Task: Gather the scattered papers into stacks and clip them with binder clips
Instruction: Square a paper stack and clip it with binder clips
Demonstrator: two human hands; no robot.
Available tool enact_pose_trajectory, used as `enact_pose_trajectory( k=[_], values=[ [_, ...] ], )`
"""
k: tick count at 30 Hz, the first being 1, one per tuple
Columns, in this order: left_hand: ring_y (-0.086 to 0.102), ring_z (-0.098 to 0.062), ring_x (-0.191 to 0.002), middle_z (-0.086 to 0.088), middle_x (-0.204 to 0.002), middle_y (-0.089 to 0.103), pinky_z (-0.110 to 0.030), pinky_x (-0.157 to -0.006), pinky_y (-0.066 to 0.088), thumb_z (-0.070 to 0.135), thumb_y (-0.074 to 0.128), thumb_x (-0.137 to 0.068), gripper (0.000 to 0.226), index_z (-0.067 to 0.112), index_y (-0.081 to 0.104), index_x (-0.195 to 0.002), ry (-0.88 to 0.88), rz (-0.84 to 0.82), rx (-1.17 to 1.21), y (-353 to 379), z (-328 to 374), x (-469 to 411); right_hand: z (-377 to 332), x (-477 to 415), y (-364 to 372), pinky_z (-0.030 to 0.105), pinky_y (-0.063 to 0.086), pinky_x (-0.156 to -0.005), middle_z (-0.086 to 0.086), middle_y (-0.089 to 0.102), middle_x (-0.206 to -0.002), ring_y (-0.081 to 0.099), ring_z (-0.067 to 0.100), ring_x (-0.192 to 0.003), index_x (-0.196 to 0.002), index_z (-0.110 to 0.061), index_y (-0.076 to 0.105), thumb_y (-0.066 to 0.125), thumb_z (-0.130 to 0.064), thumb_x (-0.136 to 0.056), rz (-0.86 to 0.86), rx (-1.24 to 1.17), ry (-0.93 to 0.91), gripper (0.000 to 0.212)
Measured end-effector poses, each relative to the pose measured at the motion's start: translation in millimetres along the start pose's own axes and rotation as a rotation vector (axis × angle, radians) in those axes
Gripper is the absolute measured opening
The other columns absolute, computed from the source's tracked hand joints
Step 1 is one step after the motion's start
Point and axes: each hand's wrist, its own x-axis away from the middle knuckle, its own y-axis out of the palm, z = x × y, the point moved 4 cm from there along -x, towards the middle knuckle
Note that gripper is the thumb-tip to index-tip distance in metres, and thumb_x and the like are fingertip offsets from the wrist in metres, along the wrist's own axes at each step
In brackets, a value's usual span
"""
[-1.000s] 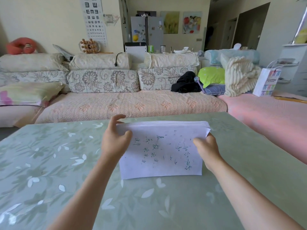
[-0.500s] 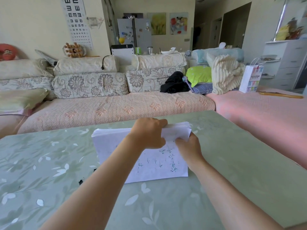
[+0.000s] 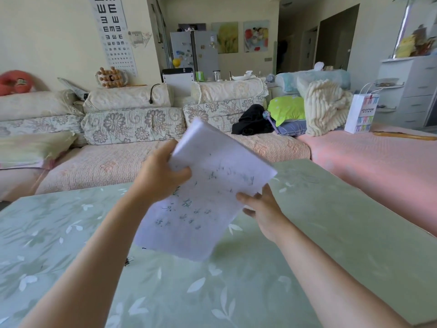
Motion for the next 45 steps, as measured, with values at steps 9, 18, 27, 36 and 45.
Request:
enact_pose_trajectory(
  k=[9,18,27,36,45],
  values=[
    [0.066,-0.015,-0.070,0.008,-0.077,0.068,-0.032,-0.058,0.057,-0.001,0.060,-0.083,0.032,0.028,0.061,-0.096,-0.302,0.320,0.611,13,-53,53,-32,5,40,0.043,0.052,-0.097,-0.007,0.073,-0.114,0.069,0.014,-0.107,-0.121,-0.025,0.060,0.057,-0.005,-0.092,-0.010,0.349,-0.329,0.035],
    [0.069,-0.015,-0.084,-0.002,-0.097,0.069,-0.028,-0.067,0.057,0.024,0.072,-0.077,0.041,0.019,0.054,-0.113,-0.351,0.296,0.775,18,-47,63,-22,13,39,0.040,0.054,-0.093,-0.011,0.072,-0.111,0.069,0.008,-0.101,-0.124,-0.030,0.054,0.073,-0.021,-0.081,0.092,0.345,-0.325,0.047],
    [0.057,-0.013,-0.074,-0.002,-0.099,0.072,-0.026,-0.067,0.045,0.024,0.069,-0.083,0.017,0.027,0.067,-0.099,-0.427,0.469,0.785,-8,-22,1,-37,-2,42,0.047,0.053,-0.096,-0.002,0.074,-0.109,0.071,0.017,-0.102,-0.119,-0.021,0.061,0.072,-0.022,-0.075,-0.049,0.276,-0.276,0.046],
    [0.065,-0.008,-0.074,0.007,-0.085,0.073,-0.021,-0.069,0.050,0.008,0.073,-0.079,0.023,0.018,0.067,-0.099,-0.423,0.448,0.687,-14,-21,-22,-38,-17,43,0.044,0.053,-0.095,-0.005,0.073,-0.111,0.069,0.014,-0.103,-0.120,-0.028,0.058,0.073,-0.023,-0.073,-0.041,0.257,-0.302,0.050],
    [0.060,-0.018,-0.111,0.009,-0.123,0.066,-0.035,-0.095,0.045,0.036,0.043,-0.099,0.031,0.031,0.065,-0.121,0.295,0.243,-0.587,-2,49,-42,-36,-28,45,0.030,0.051,-0.084,-0.004,0.074,-0.105,0.070,0.012,-0.099,-0.115,-0.023,0.063,0.069,-0.018,-0.070,-0.042,0.228,-0.286,0.046]
  ],
)
